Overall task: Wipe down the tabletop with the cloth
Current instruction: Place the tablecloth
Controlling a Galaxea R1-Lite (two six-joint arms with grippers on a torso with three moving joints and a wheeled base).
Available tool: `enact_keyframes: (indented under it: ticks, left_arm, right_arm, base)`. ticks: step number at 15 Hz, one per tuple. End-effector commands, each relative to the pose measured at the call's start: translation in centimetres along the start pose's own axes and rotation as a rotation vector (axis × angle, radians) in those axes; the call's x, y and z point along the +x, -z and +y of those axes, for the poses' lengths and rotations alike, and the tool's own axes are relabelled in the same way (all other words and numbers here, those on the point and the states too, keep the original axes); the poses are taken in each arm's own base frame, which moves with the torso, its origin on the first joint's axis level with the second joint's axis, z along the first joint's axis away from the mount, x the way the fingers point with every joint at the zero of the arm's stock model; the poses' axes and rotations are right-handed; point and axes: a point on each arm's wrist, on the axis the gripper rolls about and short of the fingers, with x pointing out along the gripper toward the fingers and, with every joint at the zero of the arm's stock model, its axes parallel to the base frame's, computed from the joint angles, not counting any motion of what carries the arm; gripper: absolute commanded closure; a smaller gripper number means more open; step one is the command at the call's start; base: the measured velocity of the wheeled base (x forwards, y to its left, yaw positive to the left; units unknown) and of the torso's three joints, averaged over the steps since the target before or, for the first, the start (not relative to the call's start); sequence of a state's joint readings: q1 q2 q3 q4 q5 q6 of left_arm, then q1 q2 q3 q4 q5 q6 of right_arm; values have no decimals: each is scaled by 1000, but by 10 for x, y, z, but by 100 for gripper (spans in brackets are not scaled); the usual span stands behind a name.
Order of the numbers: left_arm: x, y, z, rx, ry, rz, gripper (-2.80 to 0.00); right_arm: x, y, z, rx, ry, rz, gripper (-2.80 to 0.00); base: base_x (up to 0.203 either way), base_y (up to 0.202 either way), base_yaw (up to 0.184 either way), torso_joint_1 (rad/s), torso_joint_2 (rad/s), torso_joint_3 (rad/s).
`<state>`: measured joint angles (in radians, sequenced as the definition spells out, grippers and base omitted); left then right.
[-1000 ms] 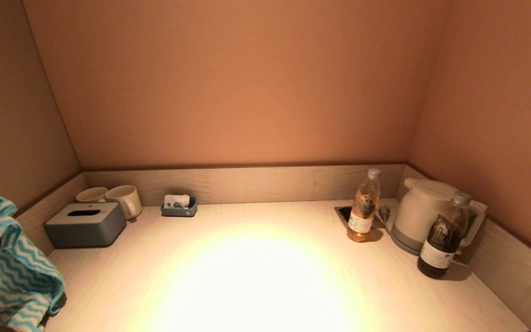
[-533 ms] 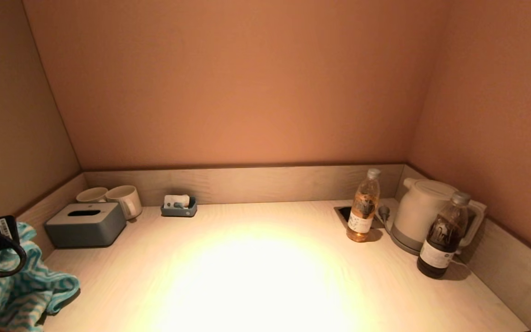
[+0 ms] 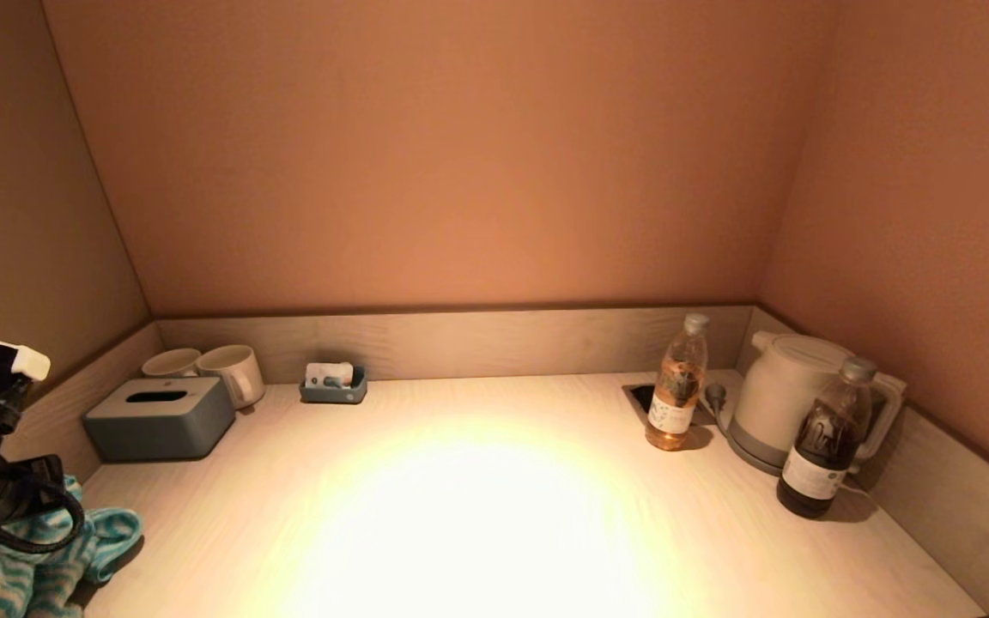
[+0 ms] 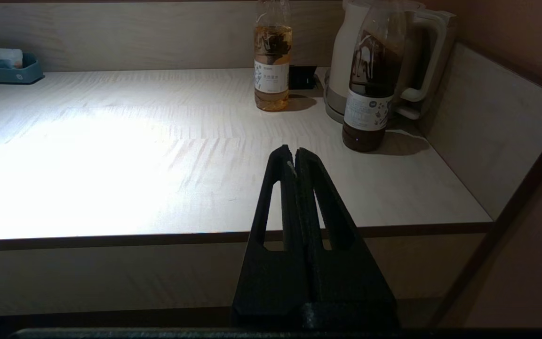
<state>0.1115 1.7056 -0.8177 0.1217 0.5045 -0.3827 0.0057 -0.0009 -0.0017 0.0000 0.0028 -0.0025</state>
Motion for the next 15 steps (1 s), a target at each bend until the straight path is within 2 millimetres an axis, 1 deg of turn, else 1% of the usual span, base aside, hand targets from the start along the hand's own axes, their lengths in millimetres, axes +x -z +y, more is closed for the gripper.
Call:
enact_keyframes:
  ticks: [1,4,6,10,15]
  left_arm:
    - [11,5,-5,16,-19,38,0]
    - [18,6,-8,18,-28,55,0]
    - [28,8,-13,18,-39,77,0]
    - [42,9,-19,4,-47,63,0]
    - [50,8,-24,5,-52,71,0]
  right_arm:
    - [0,0,0,-1,-1,3,0]
    - [0,0,0,-1,-1,1,0]
    - [0,0,0,-1,-1,1,0]
    - [0,0,0,-1,-1,1,0]
    - [0,0,0,-1,-1,3,0]
  base:
    - [0,0,0,0,0,0]
    - [0,0,0,0,0,0]
    - [0,0,0,0,0,0]
    - [0,0,0,0,0,0]
    - [0,0,0,0,0,0]
